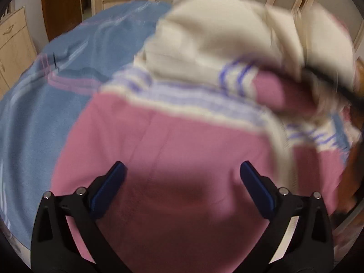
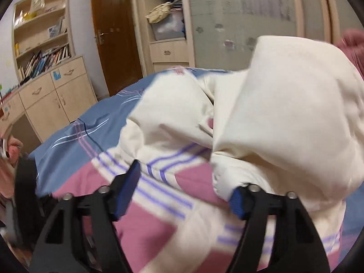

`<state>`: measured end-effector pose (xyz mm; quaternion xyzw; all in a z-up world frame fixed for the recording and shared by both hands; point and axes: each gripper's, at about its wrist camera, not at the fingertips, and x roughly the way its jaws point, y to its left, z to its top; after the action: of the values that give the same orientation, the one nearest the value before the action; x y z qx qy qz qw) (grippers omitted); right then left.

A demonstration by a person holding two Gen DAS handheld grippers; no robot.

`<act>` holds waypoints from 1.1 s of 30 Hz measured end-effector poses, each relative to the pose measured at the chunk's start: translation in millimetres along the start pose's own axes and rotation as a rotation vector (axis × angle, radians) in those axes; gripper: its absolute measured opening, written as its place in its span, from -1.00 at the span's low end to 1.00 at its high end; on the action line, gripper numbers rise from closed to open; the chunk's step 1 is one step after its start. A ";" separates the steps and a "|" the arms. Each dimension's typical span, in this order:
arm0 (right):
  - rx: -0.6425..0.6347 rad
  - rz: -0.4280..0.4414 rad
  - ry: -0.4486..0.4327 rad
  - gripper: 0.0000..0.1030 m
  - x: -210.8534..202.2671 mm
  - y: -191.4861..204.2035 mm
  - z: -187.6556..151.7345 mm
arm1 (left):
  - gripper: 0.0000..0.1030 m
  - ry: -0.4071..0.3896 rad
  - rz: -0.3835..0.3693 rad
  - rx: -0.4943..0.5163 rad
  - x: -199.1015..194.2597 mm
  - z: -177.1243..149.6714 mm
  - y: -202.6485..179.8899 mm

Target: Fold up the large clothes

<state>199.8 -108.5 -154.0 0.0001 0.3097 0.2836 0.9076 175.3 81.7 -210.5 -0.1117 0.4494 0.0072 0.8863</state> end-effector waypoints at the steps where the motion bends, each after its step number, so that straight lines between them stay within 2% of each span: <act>1: 0.033 0.020 -0.003 0.52 -11.9 -5.8 -4.7 | 0.96 -0.024 -0.012 0.006 -8.6 8.2 -2.4; 3: 0.074 0.052 0.002 0.73 -21.8 -18.7 -5.7 | 0.96 -0.082 -0.048 0.026 -28.0 33.2 -12.9; 6: 0.200 0.130 -0.022 0.74 -32.4 -39.6 -4.8 | 0.96 -0.092 -0.149 0.033 -28.5 82.5 -34.7; 8: 0.351 0.244 -0.055 0.75 -37.0 -57.7 -5.4 | 0.96 -0.067 -0.175 0.024 -11.7 107.9 -46.2; 10: 0.496 0.355 -0.109 0.78 -38.6 -77.8 -4.5 | 0.96 -0.041 -0.119 0.012 19.9 135.7 -57.9; 12: 0.694 0.420 -0.178 0.79 -35.0 -104.3 -8.2 | 0.96 -0.008 -0.028 -0.004 54.0 158.4 -63.5; 14: 0.967 0.445 -0.262 0.83 -26.7 -141.2 -24.0 | 0.96 0.004 0.018 -0.016 74.7 172.0 -65.0; 15: 1.081 0.423 -0.281 0.84 -19.7 -158.9 -32.2 | 0.96 0.006 0.040 -0.023 84.6 179.7 -65.6; 17: 1.109 0.347 -0.239 0.84 -14.6 -173.7 -34.9 | 0.96 0.014 0.046 -0.033 92.0 184.5 -66.4; 18: 1.082 0.348 -0.228 0.84 -16.1 -175.7 -32.7 | 0.96 0.021 0.055 -0.033 96.4 188.6 -65.6; 19: 1.020 0.366 -0.229 0.84 -22.2 -175.5 -27.2 | 0.96 0.029 0.064 -0.030 100.8 191.7 -63.9; 21: 0.905 0.338 -0.262 0.84 -40.8 -177.8 -11.5 | 0.96 0.049 0.077 -0.042 111.2 196.3 -59.3; 23: 0.893 0.311 -0.288 0.87 -51.7 -192.1 0.1 | 0.96 0.080 0.083 -0.084 126.7 199.8 -47.2; 26: 0.980 0.274 -0.239 0.89 -44.3 -230.7 15.3 | 0.96 0.103 0.072 -0.136 138.5 199.3 -29.9; 30: 1.058 0.229 -0.125 0.89 7.8 -278.9 39.2 | 0.96 0.105 0.122 -0.092 146.9 204.2 -38.9; 33: 1.172 0.251 -0.129 0.89 46.9 -320.8 53.6 | 0.96 0.113 0.142 -0.077 151.7 199.3 -39.4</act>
<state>425.4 -344.1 -193.5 0.5542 0.3563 0.1700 0.7328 428.6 70.7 -210.2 -0.1138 0.5048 0.0807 0.8519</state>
